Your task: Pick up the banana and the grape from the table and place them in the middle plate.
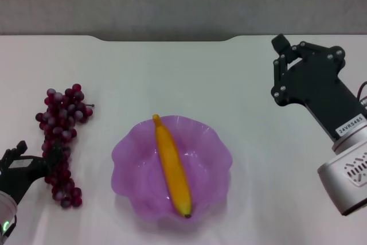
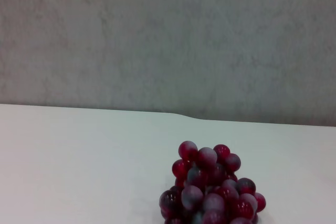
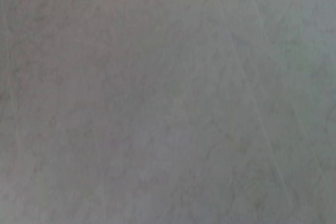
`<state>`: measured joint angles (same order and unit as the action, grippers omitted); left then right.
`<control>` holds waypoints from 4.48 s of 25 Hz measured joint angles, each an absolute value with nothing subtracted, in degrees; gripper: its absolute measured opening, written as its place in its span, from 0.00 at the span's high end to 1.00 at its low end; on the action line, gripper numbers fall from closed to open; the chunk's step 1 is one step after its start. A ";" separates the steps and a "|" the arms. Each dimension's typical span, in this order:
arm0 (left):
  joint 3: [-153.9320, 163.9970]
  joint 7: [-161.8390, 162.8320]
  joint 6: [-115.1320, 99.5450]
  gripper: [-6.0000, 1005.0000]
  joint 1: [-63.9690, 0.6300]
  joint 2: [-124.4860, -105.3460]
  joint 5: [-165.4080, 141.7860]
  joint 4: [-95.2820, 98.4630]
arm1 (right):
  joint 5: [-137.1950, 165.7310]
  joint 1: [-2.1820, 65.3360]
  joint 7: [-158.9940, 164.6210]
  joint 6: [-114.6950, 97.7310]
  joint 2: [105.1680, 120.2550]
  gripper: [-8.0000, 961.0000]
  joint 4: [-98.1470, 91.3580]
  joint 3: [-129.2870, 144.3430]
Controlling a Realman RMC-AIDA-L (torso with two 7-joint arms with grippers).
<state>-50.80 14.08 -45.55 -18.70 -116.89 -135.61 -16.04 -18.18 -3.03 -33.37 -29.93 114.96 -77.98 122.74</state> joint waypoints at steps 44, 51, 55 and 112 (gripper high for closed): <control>-46.19 14.57 -37.58 0.23 -21.54 -117.25 -135.75 -16.63 | -18.64 -4.00 -34.29 -46.47 114.96 0.99 -71.36 126.83; -46.18 14.18 -36.34 0.24 -21.66 -117.24 -135.65 -16.61 | -18.64 -3.97 -34.29 -46.48 114.96 0.99 -71.18 126.82; -46.34 14.16 -36.28 0.24 -21.62 -117.25 -135.61 -16.61 | -18.64 -3.85 -34.29 -46.49 115.02 0.99 -70.96 126.82; -48.77 14.12 -37.83 0.74 -21.32 -116.71 -135.43 -16.34 | -18.63 -3.33 -34.14 -47.07 115.05 0.99 -68.84 126.56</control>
<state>-48.77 14.12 -37.83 -21.32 -116.71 -135.43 -16.34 -18.63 -3.33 -34.14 -47.07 115.05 -68.84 126.56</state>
